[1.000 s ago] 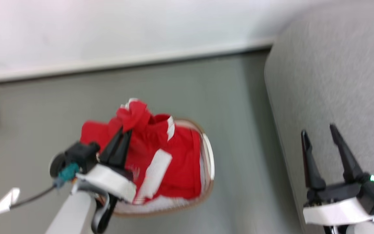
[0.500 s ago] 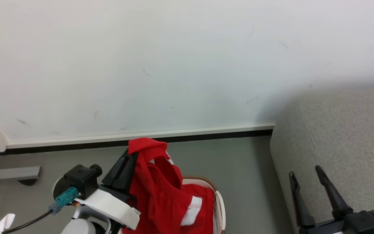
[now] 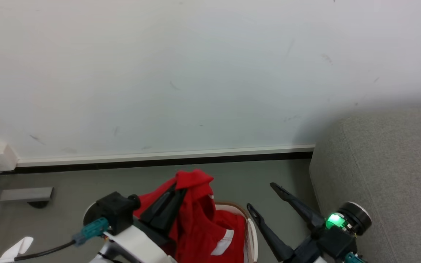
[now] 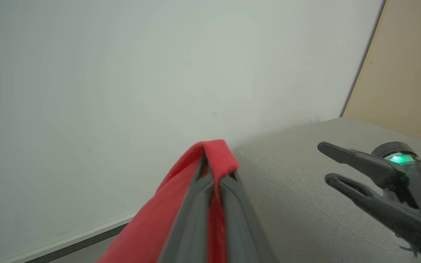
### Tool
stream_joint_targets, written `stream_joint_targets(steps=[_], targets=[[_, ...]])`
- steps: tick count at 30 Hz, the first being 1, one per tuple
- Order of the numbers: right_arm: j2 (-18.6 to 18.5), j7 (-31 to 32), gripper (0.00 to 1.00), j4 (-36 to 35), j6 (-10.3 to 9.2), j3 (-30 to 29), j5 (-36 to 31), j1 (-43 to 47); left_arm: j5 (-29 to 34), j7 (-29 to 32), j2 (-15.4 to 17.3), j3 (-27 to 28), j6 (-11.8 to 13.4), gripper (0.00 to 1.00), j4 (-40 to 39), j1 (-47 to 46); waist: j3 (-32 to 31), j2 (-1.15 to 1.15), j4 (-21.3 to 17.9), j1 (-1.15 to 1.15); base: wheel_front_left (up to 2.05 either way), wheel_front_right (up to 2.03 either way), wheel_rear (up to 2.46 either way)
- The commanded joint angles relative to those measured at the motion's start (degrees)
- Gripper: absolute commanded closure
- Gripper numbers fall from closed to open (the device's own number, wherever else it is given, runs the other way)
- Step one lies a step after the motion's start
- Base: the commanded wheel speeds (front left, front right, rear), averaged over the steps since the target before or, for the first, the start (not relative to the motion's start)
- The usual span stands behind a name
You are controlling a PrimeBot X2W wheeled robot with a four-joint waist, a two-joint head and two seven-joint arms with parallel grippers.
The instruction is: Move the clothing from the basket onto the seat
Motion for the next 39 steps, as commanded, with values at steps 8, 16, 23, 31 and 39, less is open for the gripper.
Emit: stream_joint_targets(steps=[8, 16, 23, 31, 39], targets=[[-7.16, 0.02, 0.00, 6.47, -0.14, 18.93, 6.75, -14.29, -1.14, 0.89, 2.14, -6.78, -0.42, 1.00, -0.30, -1.96, -0.08, -0.01, -0.06, 0.01, 0.00, 0.00, 0.00], [-7.73, 0.17, 0.00, 13.78, -0.14, 31.82, 14.15, -22.02, -4.47, 0.47, 4.07, -14.52, -0.37, 1.00, -1.28, -4.09, -0.16, -0.01, 0.78, 0.01, 0.00, 0.00, 0.00], [-6.46, 0.12, 1.00, 17.07, -0.14, 36.86, 24.55, -23.24, -6.85, -1.54, 4.98, -16.98, -0.39, 1.00, -0.56, -5.61, -0.06, -0.01, 1.53, 0.01, 0.00, 0.00, 0.00], [-7.00, -0.05, 1.00, 15.96, -0.14, 32.44, 30.85, -22.59, -6.19, -3.71, 5.51, -16.42, -0.07, 0.73, 1.92, -5.36, 0.40, -0.01, 0.83, 0.01, 0.00, 0.00, 0.00], [-7.99, -0.07, 1.00, 14.56, -0.14, 24.63, 32.22, -20.16, -4.73, -5.69, 5.21, -16.72, 0.94, 0.00, 4.14, -5.01, 1.01, -0.01, -0.93, 0.01, 0.00, 0.00, 0.00]])
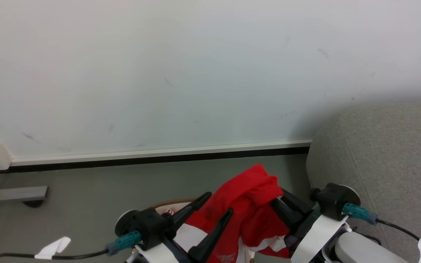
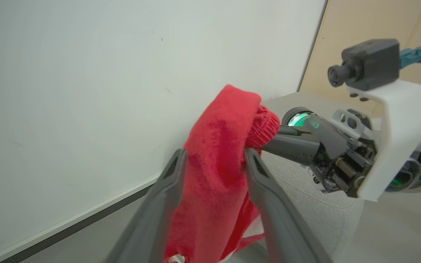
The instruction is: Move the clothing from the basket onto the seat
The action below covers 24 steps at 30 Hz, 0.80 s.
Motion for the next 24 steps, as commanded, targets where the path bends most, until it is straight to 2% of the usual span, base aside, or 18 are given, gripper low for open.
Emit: stream_joint_targets(steps=[1, 13, 19, 24], targets=[[-0.58, -0.19, 1.00, -0.16, -0.14, -1.49, -0.15, 1.01, 0.34, -0.44, 0.06, -0.11, 0.20, 0.00, 0.52, 0.33, 0.27, 0.00, -0.75, 0.00, 0.00, 0.00, 0.00], [-2.79, -0.20, 1.00, -1.72, -0.14, -12.47, -4.60, 4.06, 1.09, -2.56, -1.42, -2.34, 0.20, 0.00, 2.70, 0.46, 1.24, 0.00, -9.37, 0.00, 0.00, 0.00, 0.00], [-3.41, -0.20, 1.00, -2.85, -0.13, -15.35, -5.62, 5.95, 1.10, -3.29, -1.87, -3.16, 0.19, 0.00, 3.60, 0.00, 1.36, 0.00, -14.05, 0.00, 0.00, 0.00, 0.00], [-3.65, -0.20, 1.00, -3.51, -0.14, -17.57, -6.40, 7.16, 1.26, -3.51, -2.09, -3.47, 0.41, 0.00, 3.81, -0.60, 2.21, 0.00, -16.12, 0.00, 0.00, 0.00, 0.00]])
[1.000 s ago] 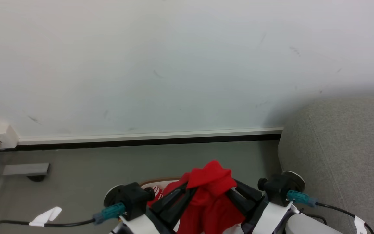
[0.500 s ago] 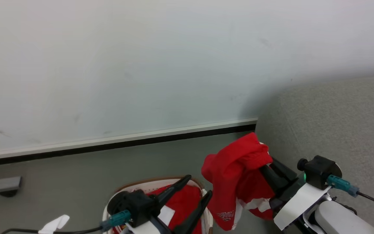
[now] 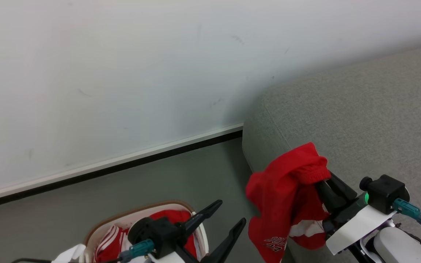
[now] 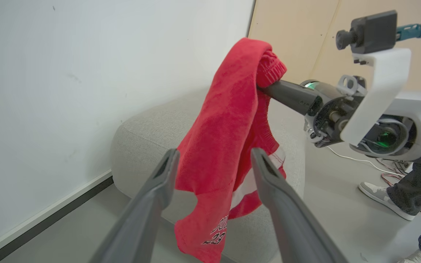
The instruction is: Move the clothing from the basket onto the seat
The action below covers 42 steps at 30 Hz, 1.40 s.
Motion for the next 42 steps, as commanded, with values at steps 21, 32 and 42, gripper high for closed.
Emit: stream_joint_targets(steps=[21, 32, 42], targets=[[4.73, 2.68, 1.00, -1.30, -0.13, -31.87, -18.58, -19.60, 2.22, 1.43, 6.59, 4.94, -1.13, 0.00, -7.53, -19.71, 32.31, 0.00, 7.60, 0.00, 0.00, 0.00, 0.00], [-1.39, 12.62, 1.00, 2.93, -0.13, -62.21, -35.65, -42.76, 0.78, -1.51, 7.56, 5.01, -1.45, 0.00, -8.11, -26.64, 40.85, 0.00, 13.64, 0.00, 0.00, 0.00, 0.00], [6.40, 15.09, 1.00, 9.84, -0.13, -77.60, -52.17, -37.83, -0.20, -2.65, 8.68, 4.70, -1.41, 0.00, -7.30, -25.26, 43.33, 0.00, 14.52, 0.00, 0.00, 0.00, 0.00]])
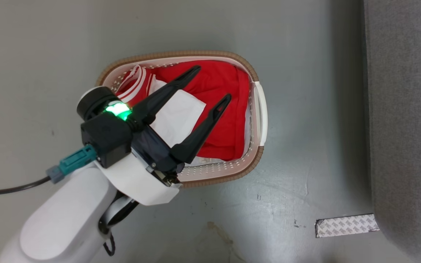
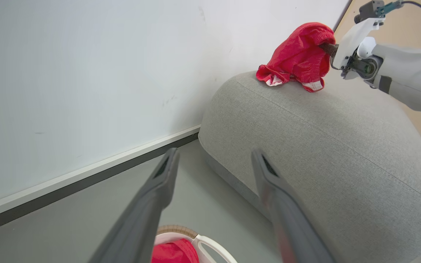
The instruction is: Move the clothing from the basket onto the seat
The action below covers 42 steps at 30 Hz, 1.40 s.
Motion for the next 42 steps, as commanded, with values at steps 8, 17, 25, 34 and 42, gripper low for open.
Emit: stream_joint_targets(steps=[8, 17, 25, 34, 42], targets=[[5.97, -6.97, 0.00, 7.13, -0.14, -5.14, -4.76, 5.28, -0.97, -0.96, 0.51, 0.34, 0.73, 0.00, 1.69, 2.11, -3.26, 0.00, -1.57, -0.01, 0.00, 0.00, 0.00], [9.11, -14.25, 0.00, 8.81, -0.14, 1.61, -6.22, 17.41, -2.60, -2.12, -1.34, 0.44, 2.02, 0.00, 5.27, 7.12, -14.83, 0.00, -2.92, -0.01, 0.00, 0.00, 0.00], [11.96, -16.11, 0.00, -0.38, -0.14, 11.22, 2.38, 32.11, -3.43, -2.79, -3.09, 2.29, 3.93, 0.00, 10.47, 16.13, -27.24, 0.00, -1.12, -0.01, 0.00, 0.00, 0.00], [13.00, -16.08, 0.00, -14.07, -0.14, 22.45, 11.92, 51.53, -0.60, -2.84, -8.34, 14.13, 6.21, 0.00, 13.30, 30.64, -37.73, 0.00, 2.24, -0.01, 0.00, 0.00, 0.00], [13.05, -16.08, 0.00, -15.05, -0.14, 31.48, 17.80, 61.04, 5.98, -2.85, -12.53, 25.37, 4.85, 0.00, 15.92, 40.37, -43.88, 0.00, 3.90, -0.01, 0.00, 0.00, 0.00]])
